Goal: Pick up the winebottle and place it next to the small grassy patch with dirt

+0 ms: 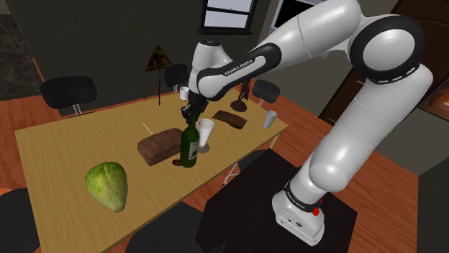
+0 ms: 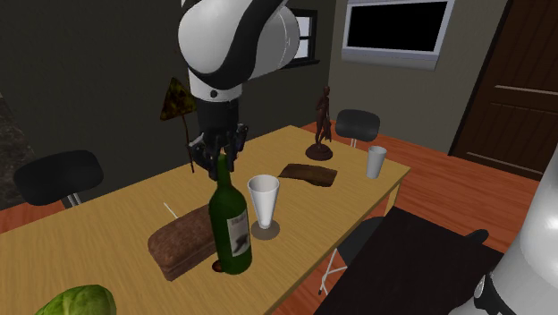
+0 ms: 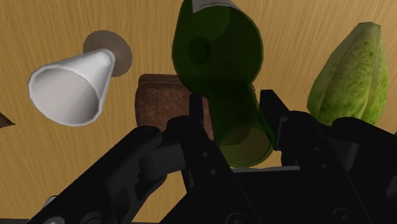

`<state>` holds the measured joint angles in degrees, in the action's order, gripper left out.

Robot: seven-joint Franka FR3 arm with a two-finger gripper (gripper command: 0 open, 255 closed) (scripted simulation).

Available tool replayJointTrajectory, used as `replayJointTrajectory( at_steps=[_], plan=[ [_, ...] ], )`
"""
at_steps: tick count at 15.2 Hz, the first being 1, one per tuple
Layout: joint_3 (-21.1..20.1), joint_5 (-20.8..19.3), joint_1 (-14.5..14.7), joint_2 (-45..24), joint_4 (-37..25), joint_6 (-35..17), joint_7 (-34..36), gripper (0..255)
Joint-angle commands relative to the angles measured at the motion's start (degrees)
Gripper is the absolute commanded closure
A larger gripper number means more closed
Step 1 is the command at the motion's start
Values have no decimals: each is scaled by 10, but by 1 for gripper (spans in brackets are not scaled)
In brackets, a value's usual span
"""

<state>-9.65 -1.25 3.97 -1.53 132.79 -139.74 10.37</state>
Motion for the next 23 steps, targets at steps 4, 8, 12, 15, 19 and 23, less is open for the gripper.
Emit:
replayJointTrajectory(
  at_steps=[4,8,12,15,19,23],
  plan=[
    [0,7,0,26,-16,42,-5,255],
    [0,11,0,43,-30,73,-9,255],
    [1,15,0,58,-46,104,-11,255],
    [1,17,0,69,-59,127,-13,255],
    [2,19,0,80,-78,158,-15,255],
    [3,21,0,90,-100,188,-16,255]
  ],
)
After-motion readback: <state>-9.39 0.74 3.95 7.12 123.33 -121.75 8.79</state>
